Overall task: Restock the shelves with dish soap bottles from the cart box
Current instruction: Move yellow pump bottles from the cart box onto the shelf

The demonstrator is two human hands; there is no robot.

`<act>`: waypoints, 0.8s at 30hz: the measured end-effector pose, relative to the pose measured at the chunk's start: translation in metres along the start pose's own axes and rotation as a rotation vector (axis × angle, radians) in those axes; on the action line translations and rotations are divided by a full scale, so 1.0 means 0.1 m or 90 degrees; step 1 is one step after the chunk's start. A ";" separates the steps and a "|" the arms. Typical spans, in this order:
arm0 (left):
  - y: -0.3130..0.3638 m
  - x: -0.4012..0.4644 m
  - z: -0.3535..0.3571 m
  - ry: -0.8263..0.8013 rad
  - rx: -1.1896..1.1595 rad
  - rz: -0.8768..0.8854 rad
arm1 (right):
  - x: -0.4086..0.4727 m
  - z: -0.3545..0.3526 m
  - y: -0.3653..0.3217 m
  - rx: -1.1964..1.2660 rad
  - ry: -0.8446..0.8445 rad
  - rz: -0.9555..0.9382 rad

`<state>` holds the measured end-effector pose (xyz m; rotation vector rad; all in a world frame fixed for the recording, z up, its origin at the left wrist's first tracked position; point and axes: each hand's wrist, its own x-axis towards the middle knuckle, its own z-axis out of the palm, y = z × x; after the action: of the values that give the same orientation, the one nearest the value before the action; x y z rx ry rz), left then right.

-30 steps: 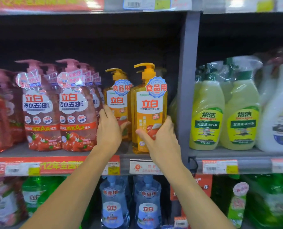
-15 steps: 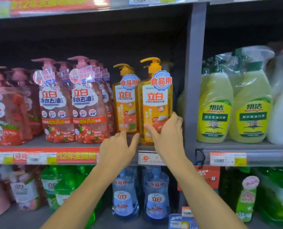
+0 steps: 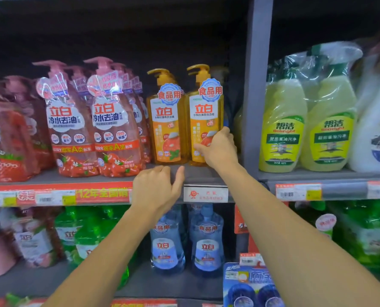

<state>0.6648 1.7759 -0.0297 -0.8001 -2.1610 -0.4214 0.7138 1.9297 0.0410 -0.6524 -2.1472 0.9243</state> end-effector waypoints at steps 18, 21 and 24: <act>-0.05 0.04 -0.07 -0.129 0.036 0.039 | 0.14 0.22 0.11 -0.122 -0.132 0.112; -0.05 0.02 -0.11 -0.145 0.034 0.049 | -0.05 0.16 0.15 -0.192 -0.137 0.033; -0.07 0.04 -0.11 -0.167 0.028 0.093 | -0.35 0.06 0.16 -0.299 -0.084 -0.095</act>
<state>0.6646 1.7660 -0.0198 -1.0277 -2.3230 -0.2017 0.7335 1.9138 0.0116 -0.6535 -2.5187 0.3898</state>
